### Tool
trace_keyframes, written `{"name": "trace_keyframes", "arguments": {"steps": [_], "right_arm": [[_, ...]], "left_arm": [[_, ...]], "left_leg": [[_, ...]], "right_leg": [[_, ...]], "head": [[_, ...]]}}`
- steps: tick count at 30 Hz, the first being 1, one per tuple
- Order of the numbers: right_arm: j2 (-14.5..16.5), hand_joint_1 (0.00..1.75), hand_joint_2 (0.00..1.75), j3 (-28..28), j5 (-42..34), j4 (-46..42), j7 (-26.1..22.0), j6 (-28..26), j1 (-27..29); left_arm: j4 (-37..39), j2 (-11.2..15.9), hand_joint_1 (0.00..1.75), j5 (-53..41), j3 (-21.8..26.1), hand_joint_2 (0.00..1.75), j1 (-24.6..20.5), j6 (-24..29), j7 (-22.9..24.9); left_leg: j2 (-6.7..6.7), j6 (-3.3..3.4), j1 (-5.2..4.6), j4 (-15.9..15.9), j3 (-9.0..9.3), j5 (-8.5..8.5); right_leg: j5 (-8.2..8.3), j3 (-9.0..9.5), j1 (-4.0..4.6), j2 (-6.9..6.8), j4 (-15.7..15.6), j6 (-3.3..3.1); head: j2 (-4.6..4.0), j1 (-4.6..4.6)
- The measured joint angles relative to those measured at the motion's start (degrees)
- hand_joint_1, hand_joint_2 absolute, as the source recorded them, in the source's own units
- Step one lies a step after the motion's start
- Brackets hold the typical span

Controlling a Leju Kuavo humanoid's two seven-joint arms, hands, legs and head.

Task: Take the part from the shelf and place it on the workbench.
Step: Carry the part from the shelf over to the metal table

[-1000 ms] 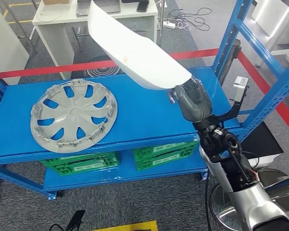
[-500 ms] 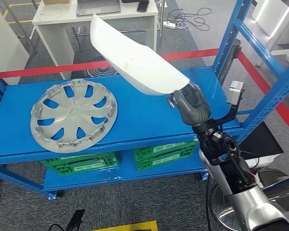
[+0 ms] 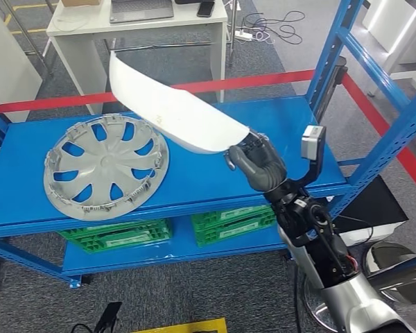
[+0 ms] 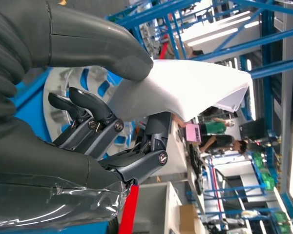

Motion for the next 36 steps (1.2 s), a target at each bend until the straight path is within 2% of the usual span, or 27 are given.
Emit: {"name": "trace_keyframes", "arguments": {"steps": [10, 18, 36], "right_arm": [[1.27, 1.75, 1.75, 1.72, 2.43, -1.02, 1.01, -2.09, 1.52], [1.34, 1.75, 1.75, 2.01, 4.03, -2.22, 2.04, -5.91, 3.1], [1.34, 1.75, 1.75, 2.78, 5.4, -3.39, 1.95, -6.38, 3.57]], "left_arm": [[0.01, 0.13, 0.0, 0.85, -0.01, 1.75, -0.18, 0.1, 0.19], [0.01, 0.27, 0.0, 0.97, -0.12, 1.75, -0.28, 0.07, 0.78], [0.0, 0.5, 0.0, 2.09, -1.02, 1.75, -0.37, 0.35, 0.81]], "left_leg": [[0.0, 0.0, 0.0, -0.01, 0.01, 0.0], [0.0, 0.0, 0.0, 0.0, 0.01, 0.0], [0.0, 0.0, 0.0, 0.0, 0.01, 0.0]], "right_leg": [[-0.02, 0.0, 0.0, 0.0, 0.0, 0.0], [-0.03, 0.0, 0.0, 0.0, 0.0, 0.02], [-0.04, -0.01, 0.0, 0.0, 0.0, 0.02]], "head": [[0.0, 0.01], [0.0, 0.02], [0.0, 0.02]]}}
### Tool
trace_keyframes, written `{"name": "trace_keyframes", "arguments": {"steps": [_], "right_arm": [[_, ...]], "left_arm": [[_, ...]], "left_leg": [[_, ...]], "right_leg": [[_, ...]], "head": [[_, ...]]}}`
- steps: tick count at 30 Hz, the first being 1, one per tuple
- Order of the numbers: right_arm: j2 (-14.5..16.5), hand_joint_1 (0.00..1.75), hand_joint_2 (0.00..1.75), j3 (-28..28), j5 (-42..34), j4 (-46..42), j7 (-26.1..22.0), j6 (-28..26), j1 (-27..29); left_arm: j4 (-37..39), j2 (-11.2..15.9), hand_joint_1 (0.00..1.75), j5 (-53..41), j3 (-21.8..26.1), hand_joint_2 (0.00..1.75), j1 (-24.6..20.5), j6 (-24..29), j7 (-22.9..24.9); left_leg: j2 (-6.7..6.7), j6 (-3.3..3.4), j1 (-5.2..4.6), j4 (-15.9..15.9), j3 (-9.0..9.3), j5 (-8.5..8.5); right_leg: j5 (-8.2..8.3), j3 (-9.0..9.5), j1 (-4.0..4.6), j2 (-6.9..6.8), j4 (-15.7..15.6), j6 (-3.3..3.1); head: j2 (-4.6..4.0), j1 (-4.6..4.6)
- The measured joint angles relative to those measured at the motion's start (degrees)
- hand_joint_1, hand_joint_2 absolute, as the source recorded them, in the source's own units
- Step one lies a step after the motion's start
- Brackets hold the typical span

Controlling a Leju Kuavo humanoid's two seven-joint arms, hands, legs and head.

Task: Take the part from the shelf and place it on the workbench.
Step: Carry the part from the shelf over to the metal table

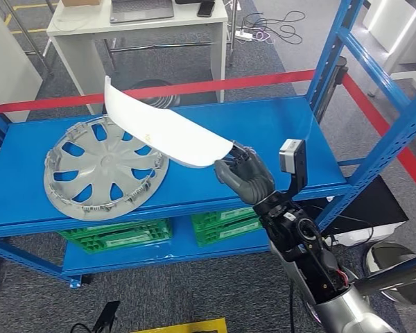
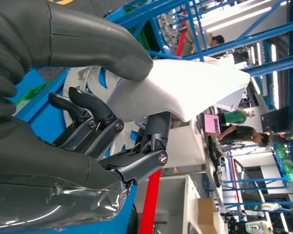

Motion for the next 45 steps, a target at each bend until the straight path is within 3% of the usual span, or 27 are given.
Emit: {"name": "trace_keyframes", "arguments": {"steps": [45], "right_arm": [[-0.01, 1.75, 1.75, 0.19, 2.38, -2.78, -1.79, -0.92, 1.38]], "left_arm": [[0.0, 0.07, 0.0, 1.03, -1.85, 1.75, -0.06, 0.18, 0.13]], "left_leg": [[0.01, 0.0, 0.0, 0.0, 0.0, 0.0]], "right_leg": [[0.0, -0.01, 0.0, 0.01, 0.0, 0.0]], "head": [[0.0, 0.0]]}}
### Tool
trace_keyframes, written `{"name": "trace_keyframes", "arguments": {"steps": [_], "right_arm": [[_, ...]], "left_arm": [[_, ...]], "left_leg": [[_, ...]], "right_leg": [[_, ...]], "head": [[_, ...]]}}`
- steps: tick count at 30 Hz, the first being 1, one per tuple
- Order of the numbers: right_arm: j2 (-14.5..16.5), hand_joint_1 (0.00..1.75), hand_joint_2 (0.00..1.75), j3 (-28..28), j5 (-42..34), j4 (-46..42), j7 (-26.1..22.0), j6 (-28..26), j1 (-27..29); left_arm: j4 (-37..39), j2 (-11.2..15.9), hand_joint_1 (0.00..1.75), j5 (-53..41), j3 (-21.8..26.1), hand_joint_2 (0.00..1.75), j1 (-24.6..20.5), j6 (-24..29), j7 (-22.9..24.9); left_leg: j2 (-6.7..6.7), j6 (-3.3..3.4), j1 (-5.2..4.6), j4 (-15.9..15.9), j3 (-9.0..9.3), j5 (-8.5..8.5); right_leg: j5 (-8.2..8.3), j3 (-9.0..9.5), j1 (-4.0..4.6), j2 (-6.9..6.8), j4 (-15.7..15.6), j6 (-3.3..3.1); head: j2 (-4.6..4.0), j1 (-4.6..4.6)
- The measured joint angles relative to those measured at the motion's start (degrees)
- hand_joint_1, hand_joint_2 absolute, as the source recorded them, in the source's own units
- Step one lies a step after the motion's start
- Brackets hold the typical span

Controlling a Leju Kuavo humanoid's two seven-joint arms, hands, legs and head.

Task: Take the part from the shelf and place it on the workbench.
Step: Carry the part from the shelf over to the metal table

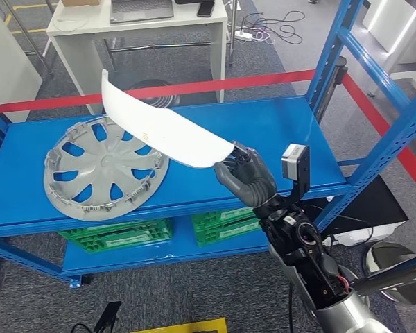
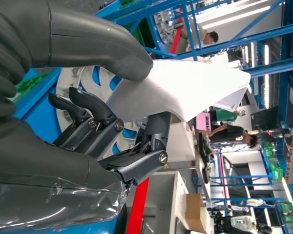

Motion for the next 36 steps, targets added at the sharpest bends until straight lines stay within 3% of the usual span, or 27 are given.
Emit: {"name": "trace_keyframes", "arguments": {"steps": [15, 19, 22, 24, 26, 27, 28, 29, 30, 32, 34, 36], "right_arm": [[0.01, 1.75, 1.75, 0.02, 0.66, -0.02, -0.02, 0.87, 0.02], [0.01, 1.75, 1.75, 0.02, 0.66, -0.02, -0.02, 1.03, 0.0], [0.03, 1.75, 1.75, 0.02, 0.66, -0.05, -0.03, 1.02, -0.03], [0.03, 1.75, 1.75, 0.02, 0.66, -0.11, -0.04, 0.99, -0.1], [0.01, 1.75, 1.75, 0.01, 0.66, -0.15, -0.04, 0.83, 0.0], [-0.03, 1.75, 1.75, -0.01, 0.66, -0.15, -0.04, 0.74, 0.14], [-0.07, 1.75, 1.75, -0.02, 0.66, -0.15, -0.03, 0.65, 0.29], [-0.1, 1.75, 1.75, -0.02, 0.66, -0.15, -0.02, 0.6, 0.4], [-0.12, 1.75, 1.75, -0.02, 0.66, -0.16, -0.01, 0.58, 0.44], [-0.13, 1.75, 1.75, -0.02, 0.66, -0.17, -0.01, 0.54, 0.41], [-0.14, 1.75, 1.75, -0.02, 0.66, -0.26, -0.01, 0.49, 0.44], [-0.15, 1.75, 1.75, -0.03, 0.66, -0.33, -0.01, 0.4, 0.51]], "left_arm": [[0.01, 0.19, 0.0, 1.31, -0.01, 1.75, 0.08, 0.02, 0.1], [0.01, 0.36, 0.0, 1.69, -0.01, 1.75, 0.12, 0.02, 0.1], [0.01, 0.44, 0.0, 1.73, -0.01, 1.75, 0.09, 0.02, 0.09], [0.01, 0.44, 0.0, 1.7, -0.02, 1.75, 0.06, 0.02, 0.09], [0.01, 0.45, 0.0, 1.6, -0.05, 1.75, 0.06, 0.02, 0.12], [0.01, 0.46, 0.0, 1.52, -0.08, 1.75, 0.06, 0.01, 0.18], [0.0, 0.45, 0.0, 1.45, -0.13, 1.75, 0.06, -0.02, 0.25], [0.0, 0.44, 0.0, 1.4, -0.21, 1.75, 0.05, -0.07, 0.35], [0.0, 0.42, 0.0, 1.35, -0.32, 1.75, 0.03, -0.11, 0.43], [0.0, 0.43, 0.0, 1.25, -0.55, 1.75, -0.04, -0.19, 0.54], [0.0, 0.52, 0.0, 1.16, -0.78, 1.75, -0.16, -0.19, 0.62], [0.01, 0.57, 0.0, 1.1, -0.96, 1.75, -0.22, -0.2, 0.69]], "left_leg": [[-0.02, 0.25, -0.16, 0.17, -0.02, -0.18], [-0.02, 0.7, -0.48, 0.37, -0.02, -0.32], [0.07, 1.43, -0.33, -0.26, 0.3, 0.19], [0.28, 1.92, 0.01, -1.15, 0.64, 0.68], [0.41, 2.07, 0.02, -1.32, 0.69, 0.83], [0.44, 2.06, 0.02, -1.3, 0.68, 0.85], [0.45, 2.03, 0.05, -1.26, 0.67, 0.86], [0.45, 1.96, 0.14, -1.18, 0.65, 0.88], [0.43, 1.82, 0.27, -1.03, 0.62, 0.87], [0.32, 1.22, 0.48, -0.55, 0.43, 0.81], [0.15, 0.31, 0.4, -0.19, 0.16, 1.0], [0.07, -0.59, 0.39, -0.25, -0.05, 1.54]], "right_leg": [[-0.06, 0.08, -0.36, -0.02, -0.04, 0.14], [-0.07, 0.18, -0.68, -0.02, -0.07, 0.62], [-0.28, 0.27, -0.73, -0.04, -0.02, 1.21], [-2.93, -0.92, -0.66, -0.2, 3.23, 1.42], [-7.14, -3.78, -0.71, -0.33, 10.73, 1.56], [-8.55, -5.1, -0.73, -0.34, 14.26, 1.67], [-8.85, -5.67, -0.76, -0.36, 16.13, 1.78], [-8.02, -5.21, -0.82, -0.39, 15.78, 1.9], [-6.24, -3.63, -0.94, -0.42, 13.08, 2.04], [-2.98, 0.73, -1.15, -0.33, 4.96, 2.31], [-1.94, 2.71, -1.02, 0.02, 0.84, 1.84], [-1.67, 2.26, -0.77, 0.23, 0.79, 0.82]], "head": [[0.0, 0.0], [0.0, -0.01], [0.0, -0.02], [0.0, 0.2], [0.0, 0.43], [0.0, 0.48], [0.0, 0.49], [0.0, 0.51], [0.0, 0.52], [0.0, 0.63], [0.0, 0.68], [0.0, 0.56]]}}
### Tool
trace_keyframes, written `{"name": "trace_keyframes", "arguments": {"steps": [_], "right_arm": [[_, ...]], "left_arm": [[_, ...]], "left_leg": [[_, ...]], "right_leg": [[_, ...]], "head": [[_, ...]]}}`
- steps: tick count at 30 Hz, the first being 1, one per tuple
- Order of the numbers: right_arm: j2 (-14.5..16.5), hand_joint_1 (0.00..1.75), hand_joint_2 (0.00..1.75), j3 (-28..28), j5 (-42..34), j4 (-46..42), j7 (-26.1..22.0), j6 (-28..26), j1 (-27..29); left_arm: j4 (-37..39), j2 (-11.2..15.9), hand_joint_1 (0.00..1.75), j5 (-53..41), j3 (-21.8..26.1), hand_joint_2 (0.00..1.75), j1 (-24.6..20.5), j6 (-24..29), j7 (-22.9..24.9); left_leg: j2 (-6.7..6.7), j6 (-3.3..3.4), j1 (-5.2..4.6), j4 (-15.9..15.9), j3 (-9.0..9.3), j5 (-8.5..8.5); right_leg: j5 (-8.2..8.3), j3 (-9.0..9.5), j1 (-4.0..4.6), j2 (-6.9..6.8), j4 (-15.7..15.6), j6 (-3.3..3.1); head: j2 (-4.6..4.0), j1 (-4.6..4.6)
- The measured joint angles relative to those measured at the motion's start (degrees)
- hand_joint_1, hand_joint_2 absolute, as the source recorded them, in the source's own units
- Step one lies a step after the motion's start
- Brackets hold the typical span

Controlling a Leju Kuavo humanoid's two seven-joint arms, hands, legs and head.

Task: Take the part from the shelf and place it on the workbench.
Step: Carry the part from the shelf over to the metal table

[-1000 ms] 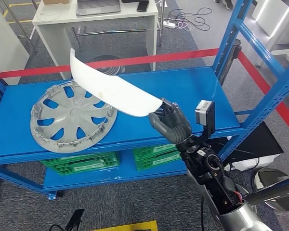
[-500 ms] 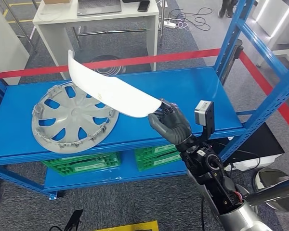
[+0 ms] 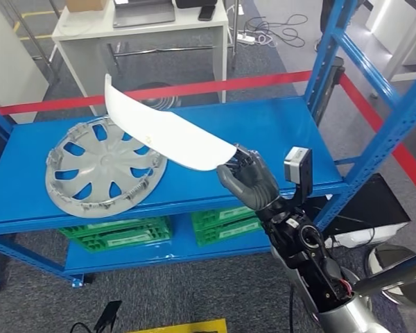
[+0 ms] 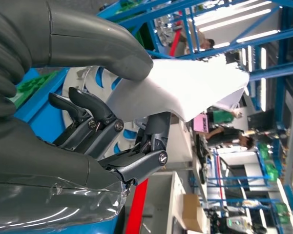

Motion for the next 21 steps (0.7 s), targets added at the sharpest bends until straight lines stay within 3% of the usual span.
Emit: {"name": "trace_keyframes", "arguments": {"steps": [2, 3, 6, 7, 8, 9, 11, 13, 16, 17, 18, 21], "right_arm": [[0.0, 1.75, 1.75, 0.01, 0.0, -0.05, -0.01, -0.12, -0.05], [0.0, 1.75, 1.75, 0.01, 0.0, -0.09, -0.01, -0.21, -0.07], [0.0, 1.75, 1.75, 0.01, 0.0, -0.16, 0.02, -0.43, -0.02], [0.0, 1.75, 1.75, 0.01, 0.0, -0.15, 0.03, -0.45, 0.01], [0.0, 1.75, 1.75, 0.01, 0.0, -0.15, 0.03, -0.46, 0.03], [0.0, 1.75, 1.75, 0.0, 0.0, -0.15, 0.03, -0.47, 0.04], [0.0, 1.75, 1.75, -0.01, 0.0, -0.2, 0.03, -0.48, 0.03], [0.0, 1.75, 1.75, -0.02, 0.0, -0.34, 0.03, -0.48, 0.01], [-0.02, 1.75, 1.75, -0.02, 0.0, -0.56, -0.01, -0.53, 0.03], [-0.05, 1.75, 1.75, -0.03, 0.0, -0.6, -0.01, -0.57, 0.05], [-0.08, 1.75, 1.75, -0.04, 0.01, -0.63, -0.01, -0.61, 0.07], [-0.12, 1.75, 1.75, -0.04, 0.02, -0.63, -0.02, -0.65, 0.17]], "left_arm": [[0.0, 0.03, 0.0, -0.03, -0.1, 1.75, 0.0, -0.05, 0.02], [-0.01, 0.03, 0.0, -0.04, -0.17, 1.75, -0.03, -0.1, 0.02], [-0.01, -0.02, 0.0, -0.04, -0.37, 1.75, -0.15, -0.17, 0.03], [-0.01, -0.01, 0.0, -0.04, -0.39, 1.75, -0.16, -0.17, 0.03], [-0.01, -0.01, 0.0, -0.04, -0.41, 1.75, -0.17, -0.17, 0.03], [-0.02, -0.01, 0.0, -0.04, -0.42, 1.75, -0.2, -0.17, 0.03], [-0.02, 0.04, 0.0, -0.04, -0.43, 1.75, -0.4, -0.17, 0.03], [-0.02, 0.12, 0.0, -0.04, -0.43, 1.75, -0.66, -0.17, 0.03], [-0.02, 0.1, 0.0, 0.1, -0.44, 1.75, -0.72, -0.25, 0.04], [-0.02, 0.09, 0.0, 0.21, -0.44, 1.75, -0.7, -0.29, 0.07], [-0.02, 0.07, 0.0, 0.31, -0.45, 1.75, -0.67, -0.32, 0.09], [-0.02, 0.01, 0.0, 0.51, -0.45, 1.75, -0.6, -0.33, 0.14]], "left_leg": [[0.13, -0.6, 0.21, 0.88, -0.61, -0.95], [0.23, -0.76, 0.27, 2.91, -1.45, -2.75], [0.38, -0.95, 0.25, 14.22, -5.29, -10.06], [0.38, -0.88, 0.19, 16.76, -5.79, -10.97], [0.38, -0.69, 0.08, 17.33, -5.32, -10.7], [0.37, -0.36, -0.07, 15.48, -3.65, -9.38], [0.39, 0.71, -0.56, 6.98, 2.08, -6.75], [0.41, 1.42, -1.14, 0.3, 6.07, -5.86], [0.44, 2.02, -1.44, -1.52, 6.1, -4.93], [0.56, 2.34, -1.3, -1.88, 5.79, -4.37], [0.7, 2.69, -1.12, -2.19, 5.31, -3.69], [0.91, 3.13, -0.98, -2.4, 3.38, -1.95]], "right_leg": [[0.61, -0.57, -0.02, -0.18, -0.22, -1.07], [1.03, -0.98, -0.05, -0.29, -0.36, -1.64], [2.31, -2.67, 0.34, -0.51, -0.4, -2.57], [2.74, -3.27, 0.54, -0.55, -0.38, -2.64], [3.18, -3.86, 0.72, -0.56, -0.37, -2.68], [3.61, -4.4, 0.89, -0.55, -0.36, -2.69], [4.42, -5.21, 1.18, -0.52, -0.36, -2.54], [5.23, -5.52, 1.25, -0.59, -0.51, -2.1], [6.29, -5.77, 1.0, -0.65, -0.88, -1.08], [5.6, -6.15, 0.99, -0.63, -0.45, -0.76], [3.89, -6.72, 0.96, -0.64, 0.93, -0.48], [-4.29, -9.3, 0.72, -0.71, 11.13, 0.17]], "head": [[0.0, -0.2], [0.0, -0.46], [0.0, -1.44], [0.0, -1.62], [0.0, -1.73], [0.0, -1.85], [0.0, -2.08], [0.0, -1.93], [0.0, -1.97], [0.0, -2.01], [0.0, -1.82], [0.0, -1.12]]}}
